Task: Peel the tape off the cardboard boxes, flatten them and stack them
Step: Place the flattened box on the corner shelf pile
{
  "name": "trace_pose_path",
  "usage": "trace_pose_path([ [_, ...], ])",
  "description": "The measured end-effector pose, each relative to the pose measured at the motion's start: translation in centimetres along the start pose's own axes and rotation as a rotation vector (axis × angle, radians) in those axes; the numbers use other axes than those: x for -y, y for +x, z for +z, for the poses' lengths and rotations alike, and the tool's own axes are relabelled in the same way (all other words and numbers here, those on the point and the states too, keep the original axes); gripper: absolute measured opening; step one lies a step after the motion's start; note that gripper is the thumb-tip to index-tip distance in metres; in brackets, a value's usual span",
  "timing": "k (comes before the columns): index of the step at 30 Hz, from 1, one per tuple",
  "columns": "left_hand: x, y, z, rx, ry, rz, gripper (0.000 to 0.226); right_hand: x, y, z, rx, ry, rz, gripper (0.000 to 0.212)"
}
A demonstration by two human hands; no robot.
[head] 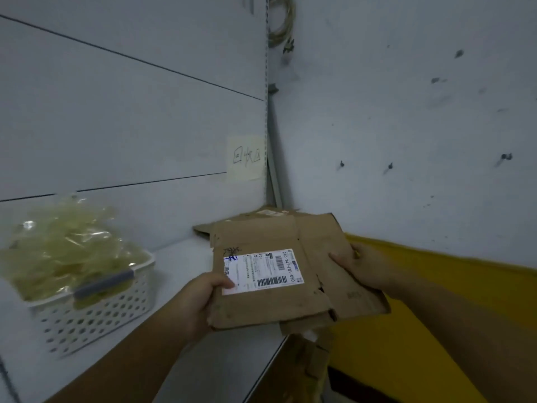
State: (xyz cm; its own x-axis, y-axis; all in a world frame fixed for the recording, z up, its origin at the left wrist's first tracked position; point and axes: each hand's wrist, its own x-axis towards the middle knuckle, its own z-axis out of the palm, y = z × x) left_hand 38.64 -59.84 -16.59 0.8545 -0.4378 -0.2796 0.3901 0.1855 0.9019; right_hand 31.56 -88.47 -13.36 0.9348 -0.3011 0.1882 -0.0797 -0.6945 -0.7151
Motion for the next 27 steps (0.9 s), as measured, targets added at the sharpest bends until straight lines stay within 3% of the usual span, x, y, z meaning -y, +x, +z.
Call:
trace_pose_path([
  [2, -0.4, 3.6, 1.3, -0.043, -0.016, 0.017, 0.023, -1.1, 2.3, -0.5, -0.013, -0.044, 0.001, 0.050],
  [12, -3.1, 20.8, 9.9, -0.184, 0.089, 0.141, 0.037, -10.0, 13.6, -5.1, -0.084, -0.242, 0.174, 0.074],
  [19, -5.2, 28.8, 15.4, -0.184, 0.065, 0.161, 0.046, -15.5, 23.9, -8.6, -0.101, -0.237, 0.056, 0.065],
  [27, -6.5, 33.2, 18.2, -0.355, -0.072, 0.190, 0.035, -17.6, 37.4, -9.0, 0.036, -0.139, -0.157, 0.052],
])
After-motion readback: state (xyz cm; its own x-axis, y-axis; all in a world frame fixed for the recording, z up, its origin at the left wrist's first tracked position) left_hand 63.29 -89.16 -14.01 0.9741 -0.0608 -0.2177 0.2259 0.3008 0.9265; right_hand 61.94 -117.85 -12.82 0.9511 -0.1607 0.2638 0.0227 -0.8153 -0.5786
